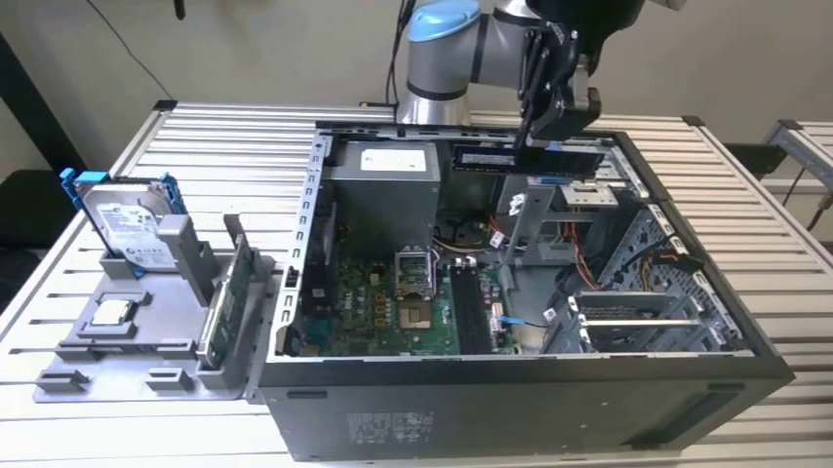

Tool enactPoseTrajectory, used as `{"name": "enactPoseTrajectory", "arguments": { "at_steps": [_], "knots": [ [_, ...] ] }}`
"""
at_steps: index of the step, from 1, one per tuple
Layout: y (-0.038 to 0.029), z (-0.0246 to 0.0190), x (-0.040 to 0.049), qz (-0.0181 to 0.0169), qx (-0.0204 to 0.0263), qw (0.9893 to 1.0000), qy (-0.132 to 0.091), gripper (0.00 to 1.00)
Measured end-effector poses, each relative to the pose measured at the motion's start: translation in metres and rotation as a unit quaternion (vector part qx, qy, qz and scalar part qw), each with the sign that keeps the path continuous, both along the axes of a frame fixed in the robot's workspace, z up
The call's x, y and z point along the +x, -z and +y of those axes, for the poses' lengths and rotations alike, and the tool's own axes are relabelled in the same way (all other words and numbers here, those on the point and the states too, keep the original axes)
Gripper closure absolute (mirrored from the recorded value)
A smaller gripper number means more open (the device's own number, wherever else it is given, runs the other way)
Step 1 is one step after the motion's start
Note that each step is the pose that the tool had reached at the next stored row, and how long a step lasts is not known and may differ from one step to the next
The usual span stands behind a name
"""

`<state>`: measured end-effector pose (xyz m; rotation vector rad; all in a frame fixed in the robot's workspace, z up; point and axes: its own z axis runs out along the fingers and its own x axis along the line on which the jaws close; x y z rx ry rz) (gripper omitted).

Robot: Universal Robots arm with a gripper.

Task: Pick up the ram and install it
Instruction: 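Pick up the ram and move it above insertion slot, then insert the ram into the slot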

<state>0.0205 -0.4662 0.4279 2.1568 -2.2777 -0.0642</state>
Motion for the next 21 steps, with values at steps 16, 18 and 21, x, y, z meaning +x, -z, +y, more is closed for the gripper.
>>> {"name": "enactPoseTrajectory", "arguments": {
  "at_steps": [16, 18, 21],
  "knots": [
    [0.0045, 0.0124, 0.0, 0.0, 0.0003, 1.0, 0.0, 0.86],
    [0.0045, 0.0126, 0.0, 0.0, 0.0002, 1.0, 0.0, 0.86],
    [0.0044, 0.0127, 0.0, 0.0, 0.0002, 1.0, 0.0, 0.86]
  ]
}}
